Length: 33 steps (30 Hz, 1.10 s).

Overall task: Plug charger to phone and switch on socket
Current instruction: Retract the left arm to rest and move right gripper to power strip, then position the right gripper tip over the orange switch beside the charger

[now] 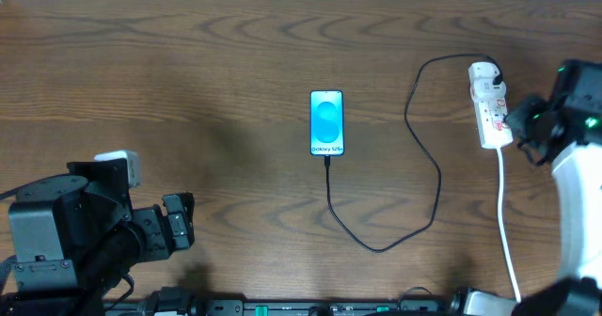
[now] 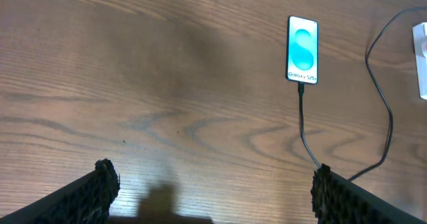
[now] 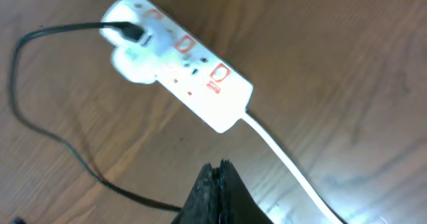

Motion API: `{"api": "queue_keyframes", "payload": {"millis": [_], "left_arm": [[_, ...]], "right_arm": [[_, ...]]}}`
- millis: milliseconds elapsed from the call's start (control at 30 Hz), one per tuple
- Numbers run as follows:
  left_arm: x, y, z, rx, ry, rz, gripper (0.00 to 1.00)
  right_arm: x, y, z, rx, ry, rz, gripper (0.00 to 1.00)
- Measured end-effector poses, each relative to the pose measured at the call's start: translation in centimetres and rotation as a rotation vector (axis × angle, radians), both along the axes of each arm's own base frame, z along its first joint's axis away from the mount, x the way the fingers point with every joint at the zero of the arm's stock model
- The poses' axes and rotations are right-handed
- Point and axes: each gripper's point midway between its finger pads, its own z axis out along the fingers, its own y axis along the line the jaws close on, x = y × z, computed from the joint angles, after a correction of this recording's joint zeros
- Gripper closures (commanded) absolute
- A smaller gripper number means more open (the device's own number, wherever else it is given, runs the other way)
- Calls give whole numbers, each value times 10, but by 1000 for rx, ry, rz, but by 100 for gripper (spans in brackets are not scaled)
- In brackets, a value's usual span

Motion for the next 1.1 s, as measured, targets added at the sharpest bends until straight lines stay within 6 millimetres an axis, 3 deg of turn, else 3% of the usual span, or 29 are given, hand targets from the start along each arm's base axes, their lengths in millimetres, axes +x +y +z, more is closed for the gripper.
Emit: {"api": "queue_keyframes", "payload": {"millis": [267, 400, 767, 1100], "left_arm": [[0, 0, 0, 0, 2, 0, 6], [0, 0, 0, 0, 3, 0, 6], [0, 0, 0, 0, 3, 0, 6], [0, 0, 0, 0, 2, 0, 6]], "right_arm": [[32, -25, -24, 101, 140, -42, 99], [58, -30, -43, 140, 161, -35, 99], [101, -26, -101, 267, 174, -17, 99], [113, -27, -100, 284, 128, -33, 99]]}}
